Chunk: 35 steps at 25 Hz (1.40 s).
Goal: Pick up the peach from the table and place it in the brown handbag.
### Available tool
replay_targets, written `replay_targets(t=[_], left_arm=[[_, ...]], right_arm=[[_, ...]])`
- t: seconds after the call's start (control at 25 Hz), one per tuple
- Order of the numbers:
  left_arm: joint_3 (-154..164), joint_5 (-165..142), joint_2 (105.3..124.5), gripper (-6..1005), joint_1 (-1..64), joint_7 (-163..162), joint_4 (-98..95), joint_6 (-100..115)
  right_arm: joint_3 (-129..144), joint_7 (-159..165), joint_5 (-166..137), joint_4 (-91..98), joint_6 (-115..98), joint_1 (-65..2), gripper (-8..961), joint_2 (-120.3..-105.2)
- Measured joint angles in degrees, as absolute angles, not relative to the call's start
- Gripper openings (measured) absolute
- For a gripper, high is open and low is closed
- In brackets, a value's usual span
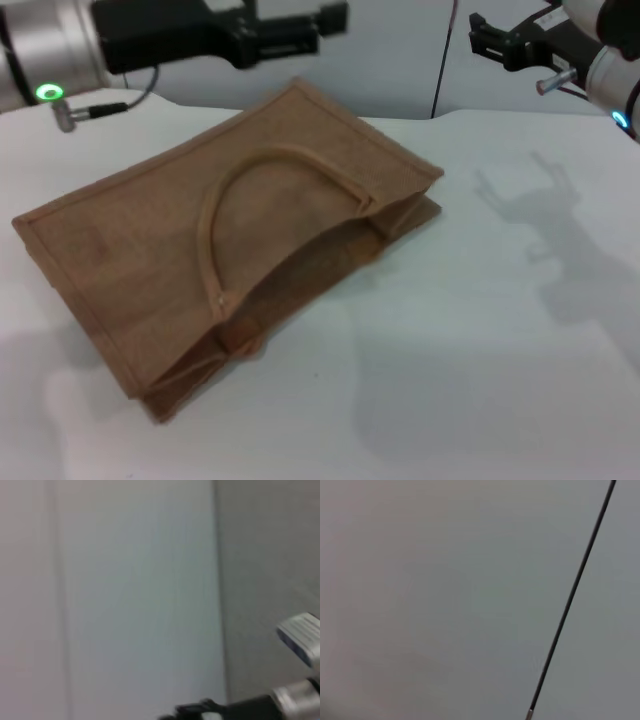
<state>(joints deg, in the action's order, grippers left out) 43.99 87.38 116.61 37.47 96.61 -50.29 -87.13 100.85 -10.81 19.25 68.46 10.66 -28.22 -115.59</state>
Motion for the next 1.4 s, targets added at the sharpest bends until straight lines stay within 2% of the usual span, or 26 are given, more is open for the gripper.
replay_targets(t=[0.32, 0.64, 1.0, 1.4], left_arm=[[32.63, 88.97, 117.01, 784, 33.45, 102.66, -46.94, -83.07], [24.45, 98.81, 117.07, 761, 29.33, 123.46, -33.23, -80.12], [11.95, 99.99, 117.07, 736, 27.76, 134.59, -21.13, -76.53], [8.51, 100.44, 117.07, 708, 25.28, 142.8, -13.14, -72.11]], right_arm=[[101.01, -10.57, 19.25, 68.51, 4.51, -26.27, 894, -115.86], [101.68, -10.88, 18.78, 64.24, -4.17, -24.35, 894, -115.89], [101.63, -10.41, 19.25, 55.27, -15.58, -22.83, 895, -116.01], [102.95, -10.39, 19.25, 54.9, -16.46, -20.44, 895, -116.25]])
